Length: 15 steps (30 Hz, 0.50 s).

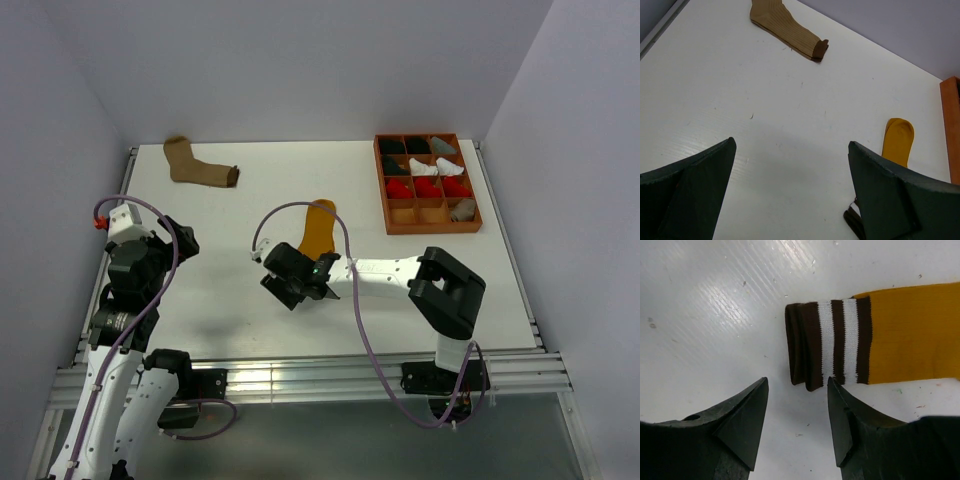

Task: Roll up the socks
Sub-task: Move the sock to the center of the board, then roll the sock at the center of the board.

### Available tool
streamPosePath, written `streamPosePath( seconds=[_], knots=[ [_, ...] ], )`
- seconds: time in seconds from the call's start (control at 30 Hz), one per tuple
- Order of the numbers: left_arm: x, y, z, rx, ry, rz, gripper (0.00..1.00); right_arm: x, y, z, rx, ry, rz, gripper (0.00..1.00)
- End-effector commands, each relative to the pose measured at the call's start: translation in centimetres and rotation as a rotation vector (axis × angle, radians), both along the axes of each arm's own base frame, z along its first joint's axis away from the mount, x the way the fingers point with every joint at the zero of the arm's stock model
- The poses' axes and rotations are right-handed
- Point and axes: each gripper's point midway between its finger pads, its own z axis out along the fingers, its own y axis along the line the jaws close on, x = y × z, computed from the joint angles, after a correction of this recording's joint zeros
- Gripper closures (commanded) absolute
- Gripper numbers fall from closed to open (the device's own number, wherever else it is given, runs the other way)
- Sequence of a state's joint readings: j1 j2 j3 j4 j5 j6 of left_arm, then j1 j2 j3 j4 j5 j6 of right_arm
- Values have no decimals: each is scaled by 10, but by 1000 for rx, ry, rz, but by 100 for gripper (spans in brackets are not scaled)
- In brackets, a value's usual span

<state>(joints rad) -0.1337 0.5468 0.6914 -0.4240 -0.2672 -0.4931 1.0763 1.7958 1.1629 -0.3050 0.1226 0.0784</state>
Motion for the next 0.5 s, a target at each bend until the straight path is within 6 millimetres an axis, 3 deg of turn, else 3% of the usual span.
streamPosePath(
  seconds=[0.0,0.47],
  knots=[
    [2,2,10,5,-41,3,1,7,-1,-5,-36,-68,-13,42],
    [3,0,8,5,-33,-3,1,3,-1,-38,-127,-83,17,46]
  ],
)
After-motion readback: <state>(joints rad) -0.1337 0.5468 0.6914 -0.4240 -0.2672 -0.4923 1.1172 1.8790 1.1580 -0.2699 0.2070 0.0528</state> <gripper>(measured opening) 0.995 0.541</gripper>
